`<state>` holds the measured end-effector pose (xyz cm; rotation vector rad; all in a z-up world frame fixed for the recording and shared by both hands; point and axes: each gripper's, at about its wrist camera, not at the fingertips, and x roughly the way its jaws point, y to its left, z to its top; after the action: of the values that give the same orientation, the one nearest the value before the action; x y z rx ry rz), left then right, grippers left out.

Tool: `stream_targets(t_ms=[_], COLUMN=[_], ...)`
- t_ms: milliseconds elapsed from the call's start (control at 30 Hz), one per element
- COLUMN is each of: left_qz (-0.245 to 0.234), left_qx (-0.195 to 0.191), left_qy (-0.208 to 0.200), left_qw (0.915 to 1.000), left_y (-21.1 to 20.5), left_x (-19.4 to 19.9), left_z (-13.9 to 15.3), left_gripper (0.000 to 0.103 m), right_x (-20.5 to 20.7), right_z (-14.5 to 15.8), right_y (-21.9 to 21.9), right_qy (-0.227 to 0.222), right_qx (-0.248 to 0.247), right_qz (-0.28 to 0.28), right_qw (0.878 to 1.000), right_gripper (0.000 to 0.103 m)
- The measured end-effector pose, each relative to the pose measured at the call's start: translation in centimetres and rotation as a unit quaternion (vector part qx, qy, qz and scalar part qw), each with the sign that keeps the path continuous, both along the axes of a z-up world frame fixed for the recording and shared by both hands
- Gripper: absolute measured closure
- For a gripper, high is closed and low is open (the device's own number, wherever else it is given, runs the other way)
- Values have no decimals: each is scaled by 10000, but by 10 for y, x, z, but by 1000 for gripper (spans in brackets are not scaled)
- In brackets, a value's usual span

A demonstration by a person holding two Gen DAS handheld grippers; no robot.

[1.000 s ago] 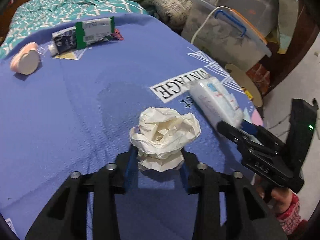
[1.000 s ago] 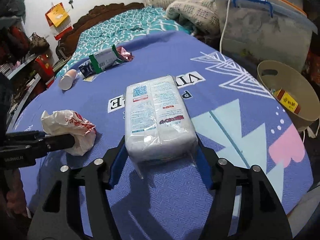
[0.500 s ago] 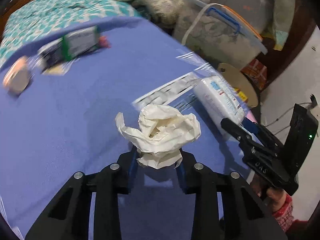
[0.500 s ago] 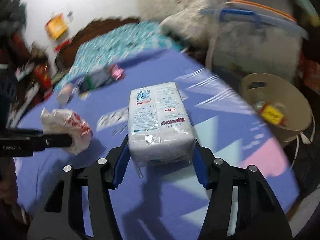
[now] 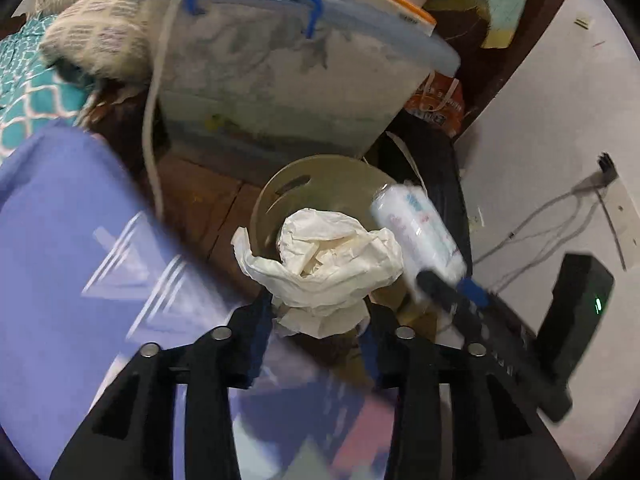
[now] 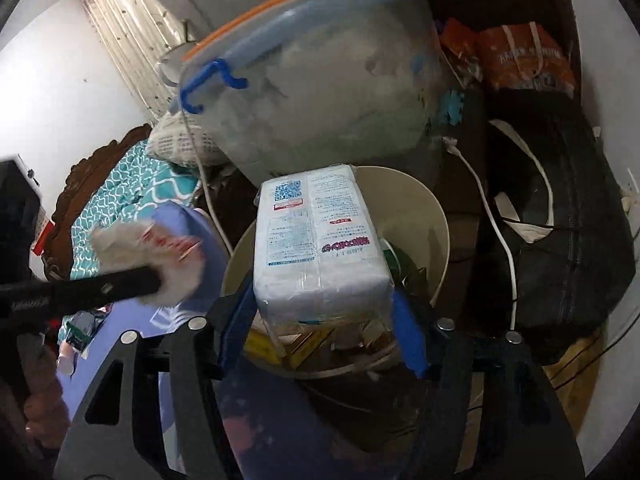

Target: Collect trash

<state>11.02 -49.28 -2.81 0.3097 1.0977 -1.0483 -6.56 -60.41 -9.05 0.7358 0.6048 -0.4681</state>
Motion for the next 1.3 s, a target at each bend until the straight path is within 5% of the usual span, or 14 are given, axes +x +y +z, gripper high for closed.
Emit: stream_targets(t_ms=[67, 167, 433, 567, 767, 867, 1000, 1100, 1300], left_qz=[44, 183, 312, 619, 1610, 2338, 3369, 4001, 4562], left_qx=[175, 355, -214, -344, -393, -252, 83, 40, -569], left_qy=[-98, -132, -193, -211, -337, -620, -1027, -927, -473], left_qw=[9998, 9991, 9991, 9973, 9856, 9700, 9359, 9118, 8868], left_y=[-27, -34, 37, 101, 237, 318, 425, 485, 557], left_x=[4, 9, 5, 7, 32, 41, 53, 69, 121], left_z=[-13, -24, -2, 1, 0, 3, 3, 4, 11], left_gripper=[24, 27, 28, 28, 28, 28, 28, 28, 27], right_x=[10, 5, -28, -7, 63, 103, 164, 233, 404], right_z=[-5, -7, 7, 33, 65, 72, 76, 80, 64], right_y=[-5, -6, -6, 12, 80, 133, 215, 262, 290], right_qy=[35, -70, -582, -793, -1035, -1034, -913, -786, 117], right_qx=[-24, -81, 17, -26, 285, 504, 683, 757, 1017], right_qz=[1, -213, -599, -109, 1355, 2058, 3027, 3572, 3591], right_qw=[10000, 9997, 9965, 9968, 9849, 9718, 9462, 9276, 9277], right_gripper=[18, 18, 27, 28, 28, 29, 29, 28, 28])
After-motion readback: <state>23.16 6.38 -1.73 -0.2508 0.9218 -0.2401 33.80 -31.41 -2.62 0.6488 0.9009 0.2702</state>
